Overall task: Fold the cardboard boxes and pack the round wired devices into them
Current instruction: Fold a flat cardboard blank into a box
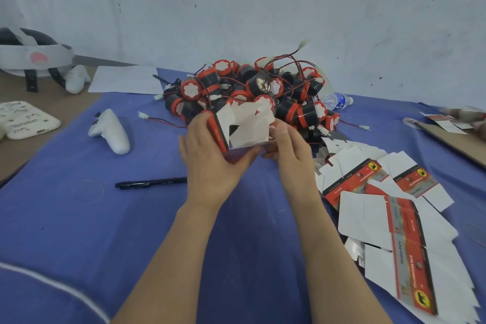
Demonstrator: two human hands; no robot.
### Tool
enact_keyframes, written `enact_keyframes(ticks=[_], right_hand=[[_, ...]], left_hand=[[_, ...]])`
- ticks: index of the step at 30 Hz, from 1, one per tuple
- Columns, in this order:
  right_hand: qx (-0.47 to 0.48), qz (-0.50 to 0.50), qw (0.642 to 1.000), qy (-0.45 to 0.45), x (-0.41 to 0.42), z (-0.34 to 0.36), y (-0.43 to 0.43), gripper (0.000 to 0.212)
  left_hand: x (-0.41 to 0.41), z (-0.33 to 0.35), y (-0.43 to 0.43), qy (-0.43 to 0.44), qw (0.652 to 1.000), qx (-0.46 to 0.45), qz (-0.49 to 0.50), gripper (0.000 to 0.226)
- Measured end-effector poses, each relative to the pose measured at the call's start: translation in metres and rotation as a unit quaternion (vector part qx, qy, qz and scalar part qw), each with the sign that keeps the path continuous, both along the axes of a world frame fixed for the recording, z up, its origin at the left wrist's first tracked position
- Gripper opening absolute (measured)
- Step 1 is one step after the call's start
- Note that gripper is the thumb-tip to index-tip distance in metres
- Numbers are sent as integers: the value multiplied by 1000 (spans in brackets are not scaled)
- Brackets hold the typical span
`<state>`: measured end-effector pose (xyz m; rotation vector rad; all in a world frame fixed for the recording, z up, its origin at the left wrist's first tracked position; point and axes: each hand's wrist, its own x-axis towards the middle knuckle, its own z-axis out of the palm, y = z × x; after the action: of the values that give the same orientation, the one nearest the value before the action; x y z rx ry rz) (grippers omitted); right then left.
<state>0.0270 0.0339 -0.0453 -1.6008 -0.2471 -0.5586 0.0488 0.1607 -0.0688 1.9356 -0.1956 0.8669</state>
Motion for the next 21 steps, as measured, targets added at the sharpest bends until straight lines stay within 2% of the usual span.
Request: enact_keyframes(ticks=[2,4,8,12,14,16,18,21], right_hand=[[-13,7,1000,5,1,-1,4,25],[7,9,1000,6,2,-1,3,23],[67,23,997,32,3,-2,-7,36],[179,103,968,145,9,-5,-4,66],[208,116,954,180,11,-6,-2,60],[194,105,959,180,13,-12,0,39],[162,64,970,168,17,-20,3,23],[128,44,980,149,15,-21,8,53]], left_hand=[[0,0,-1,12,996,-53,-76,66],[-2,1,-2,18,988,-88,-124,52],[-8,5,-2,53,973,-133,-181,44],[-12,3,-8,97,955,-139,-243,39],[-12,3,-11,107,951,-147,-249,21],[-11,3,-12,113,951,-162,-240,5],[-8,3,-14,122,950,-183,-224,21],[-7,3,-16,134,950,-193,-205,33]])
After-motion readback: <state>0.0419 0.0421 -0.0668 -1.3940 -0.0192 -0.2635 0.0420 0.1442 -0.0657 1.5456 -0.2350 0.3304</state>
